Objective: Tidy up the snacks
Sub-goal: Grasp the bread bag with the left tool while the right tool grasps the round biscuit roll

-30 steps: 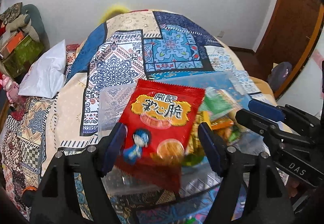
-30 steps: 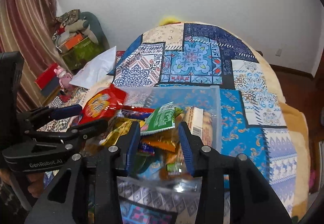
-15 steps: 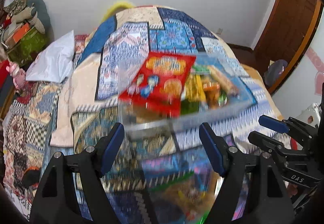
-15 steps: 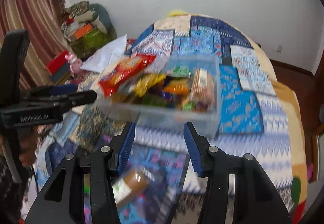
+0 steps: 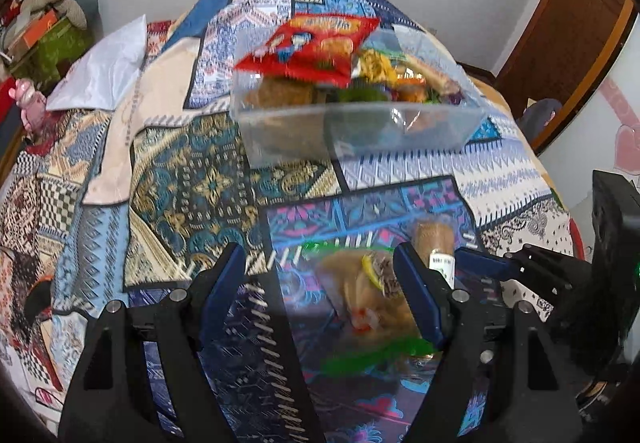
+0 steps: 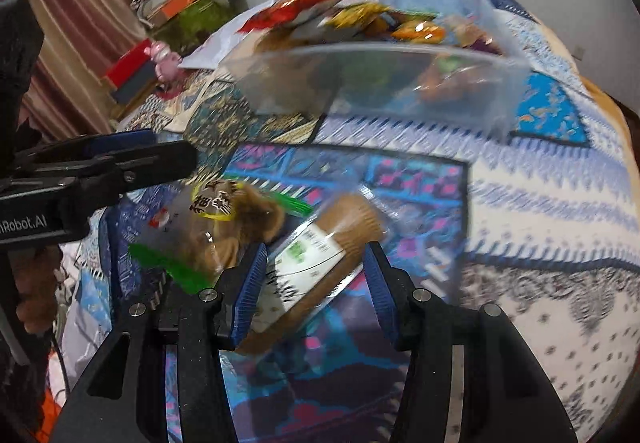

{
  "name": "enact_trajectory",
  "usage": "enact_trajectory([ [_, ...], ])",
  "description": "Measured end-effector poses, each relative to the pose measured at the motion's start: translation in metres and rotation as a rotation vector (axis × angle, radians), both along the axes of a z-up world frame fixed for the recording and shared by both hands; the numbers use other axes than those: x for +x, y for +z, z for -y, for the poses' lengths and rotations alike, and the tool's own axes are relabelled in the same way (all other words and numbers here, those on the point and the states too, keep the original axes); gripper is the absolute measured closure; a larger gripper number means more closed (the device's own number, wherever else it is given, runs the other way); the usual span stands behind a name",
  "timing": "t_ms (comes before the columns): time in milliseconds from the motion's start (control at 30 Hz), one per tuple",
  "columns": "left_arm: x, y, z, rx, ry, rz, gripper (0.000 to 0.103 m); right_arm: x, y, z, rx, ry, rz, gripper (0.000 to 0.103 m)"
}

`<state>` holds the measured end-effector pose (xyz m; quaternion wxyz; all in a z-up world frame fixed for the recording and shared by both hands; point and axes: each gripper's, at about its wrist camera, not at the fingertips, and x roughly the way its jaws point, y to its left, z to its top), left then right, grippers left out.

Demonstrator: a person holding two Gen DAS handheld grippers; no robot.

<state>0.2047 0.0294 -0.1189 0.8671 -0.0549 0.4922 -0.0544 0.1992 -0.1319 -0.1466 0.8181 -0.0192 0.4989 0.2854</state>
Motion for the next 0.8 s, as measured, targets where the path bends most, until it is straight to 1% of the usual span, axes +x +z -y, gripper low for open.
enact_trajectory([
  [100,-0.001,-0.009,0.002,-0.009,0.000,-0.019,0.027,-0.006,-0.002,-0.003,-0.019,0.009,0.016,0.052],
  [167,-0.005,-0.014,0.004,-0.026,-0.004,-0.025,0.026,-0.007,-0.004,0.000,-0.006,0.009,0.006,0.051],
  [233,-0.008,-0.017,0.005,-0.043,-0.011,-0.024,0.024,-0.006,-0.005,0.008,0.013,-0.002,-0.009,0.049],
  [367,-0.015,-0.021,0.015,-0.052,-0.040,-0.025,0.023,-0.009,-0.002,0.022,0.028,-0.017,-0.015,0.048],
  [467,-0.019,-0.025,0.024,-0.047,-0.062,-0.033,0.023,-0.013,0.001,0.027,0.012,-0.023,-0.006,0.049],
  [533,-0.019,-0.028,0.025,-0.049,-0.052,-0.033,0.023,-0.015,0.001,0.030,-0.002,-0.023,0.001,0.049],
  [633,-0.016,-0.032,0.025,-0.064,-0.041,-0.033,0.024,-0.016,-0.001,0.035,0.016,-0.037,-0.017,0.049],
  [733,-0.017,-0.033,0.027,-0.062,-0.052,-0.009,0.032,-0.015,-0.002,0.036,0.039,-0.051,-0.035,0.048],
  [800,-0.018,-0.032,0.028,-0.072,-0.073,0.001,0.046,-0.014,-0.002,0.034,0.053,-0.057,-0.040,0.048],
])
